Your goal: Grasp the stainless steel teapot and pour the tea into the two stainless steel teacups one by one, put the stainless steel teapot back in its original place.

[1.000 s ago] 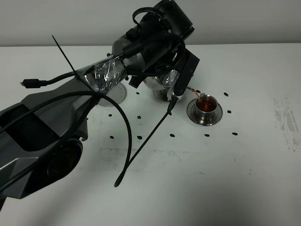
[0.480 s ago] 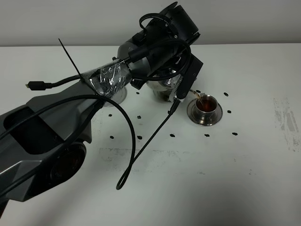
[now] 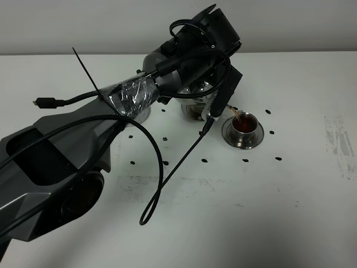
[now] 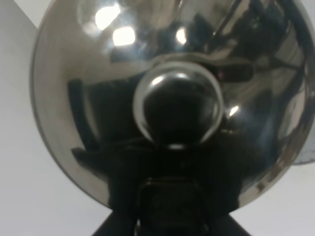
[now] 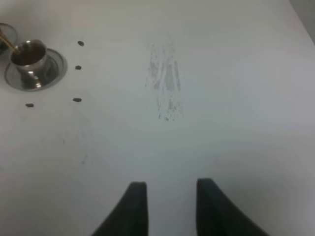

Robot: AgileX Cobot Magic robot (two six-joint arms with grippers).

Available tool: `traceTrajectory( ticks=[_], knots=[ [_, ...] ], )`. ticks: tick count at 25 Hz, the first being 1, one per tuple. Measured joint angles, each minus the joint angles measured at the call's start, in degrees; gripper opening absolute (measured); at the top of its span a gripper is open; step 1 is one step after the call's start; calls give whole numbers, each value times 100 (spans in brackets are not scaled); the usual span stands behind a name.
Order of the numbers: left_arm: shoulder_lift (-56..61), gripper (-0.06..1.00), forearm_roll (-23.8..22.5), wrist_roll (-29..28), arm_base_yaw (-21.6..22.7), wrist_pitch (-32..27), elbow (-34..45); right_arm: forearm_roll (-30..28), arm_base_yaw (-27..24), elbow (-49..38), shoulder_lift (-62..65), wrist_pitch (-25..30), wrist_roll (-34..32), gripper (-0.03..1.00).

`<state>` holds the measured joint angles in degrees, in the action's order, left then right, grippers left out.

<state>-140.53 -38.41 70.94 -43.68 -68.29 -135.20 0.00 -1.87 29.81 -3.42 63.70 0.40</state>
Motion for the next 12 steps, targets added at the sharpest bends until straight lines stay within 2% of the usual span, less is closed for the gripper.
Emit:
traceTrajectory(
  ticks=[6, 12],
  knots=[
    [0, 17, 17, 0, -14, 0, 0, 0, 0, 0, 0, 0, 0, 24],
    [0, 17, 316, -5, 27, -1, 0, 0, 0, 0, 0, 0, 0, 24]
  ],
)
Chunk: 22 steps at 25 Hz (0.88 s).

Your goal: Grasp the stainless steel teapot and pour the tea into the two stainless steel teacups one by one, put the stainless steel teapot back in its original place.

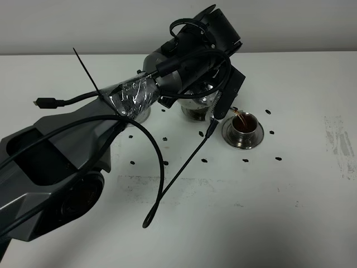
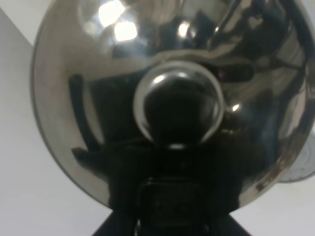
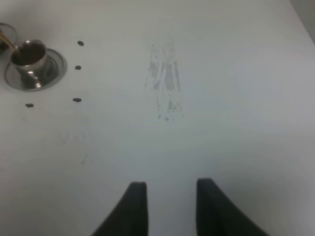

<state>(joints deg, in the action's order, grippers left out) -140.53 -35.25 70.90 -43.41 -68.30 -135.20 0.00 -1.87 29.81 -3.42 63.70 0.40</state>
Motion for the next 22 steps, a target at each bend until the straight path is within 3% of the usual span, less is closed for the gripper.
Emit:
traceTrajectory(
  ticks=[11, 22],
  knots=[
    [0, 17, 623, 0, 321, -5, 0, 0, 0, 0, 0, 0, 0, 24],
    [82, 17, 2018, 235, 591, 0, -230, 0, 0, 0, 0, 0, 0, 24]
  ],
)
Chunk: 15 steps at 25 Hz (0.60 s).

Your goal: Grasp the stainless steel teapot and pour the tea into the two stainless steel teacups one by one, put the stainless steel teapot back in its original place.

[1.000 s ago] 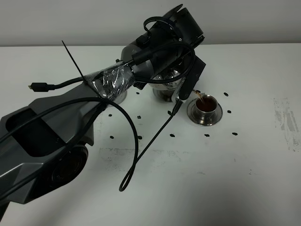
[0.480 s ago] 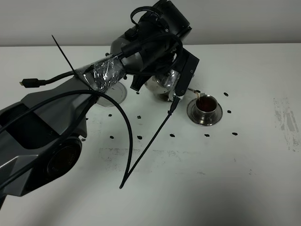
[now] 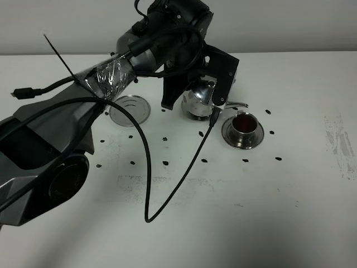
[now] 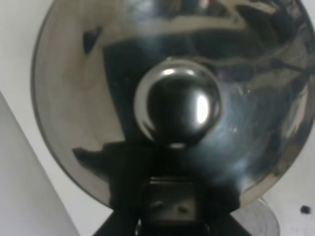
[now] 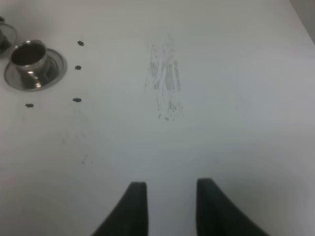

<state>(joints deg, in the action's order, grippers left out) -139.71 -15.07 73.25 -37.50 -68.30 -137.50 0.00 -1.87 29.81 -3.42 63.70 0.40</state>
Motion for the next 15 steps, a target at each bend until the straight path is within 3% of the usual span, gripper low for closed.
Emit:
traceTrajectory(
  ticks=[7, 15],
  knots=[
    [499, 17, 672, 12, 42, 29, 297, 0, 0, 0, 0, 0, 0, 24],
    [1846, 17, 1214, -137, 155, 968, 2655, 0, 0, 0, 0, 0, 0, 24]
  ],
)
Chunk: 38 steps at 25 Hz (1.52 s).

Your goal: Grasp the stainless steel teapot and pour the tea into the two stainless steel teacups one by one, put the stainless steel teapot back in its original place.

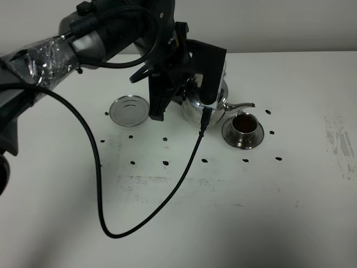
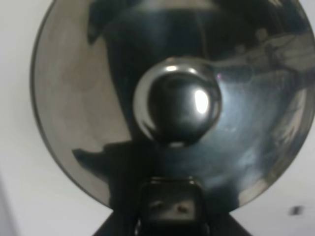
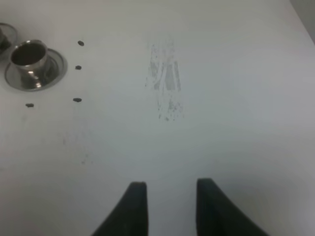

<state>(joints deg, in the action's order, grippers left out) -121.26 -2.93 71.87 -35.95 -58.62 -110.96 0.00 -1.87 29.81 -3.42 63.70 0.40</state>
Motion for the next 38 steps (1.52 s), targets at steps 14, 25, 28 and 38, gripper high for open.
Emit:
traceTrajectory(
  ticks=[14, 25, 28, 38],
  knots=[
    [536, 17, 1375, -726, -214, 1087, 1999, 0, 0, 0, 0, 0, 0, 24],
    [476, 17, 1474, -956, -410, 2051, 2749, 0, 0, 0, 0, 0, 0, 24],
    [363, 17, 1460, -1014, -417, 2207, 2805, 0, 0, 0, 0, 0, 0, 24],
    [238, 17, 1380, -1033, -430, 2244, 2822, 0, 0, 0, 0, 0, 0, 24]
  ],
)
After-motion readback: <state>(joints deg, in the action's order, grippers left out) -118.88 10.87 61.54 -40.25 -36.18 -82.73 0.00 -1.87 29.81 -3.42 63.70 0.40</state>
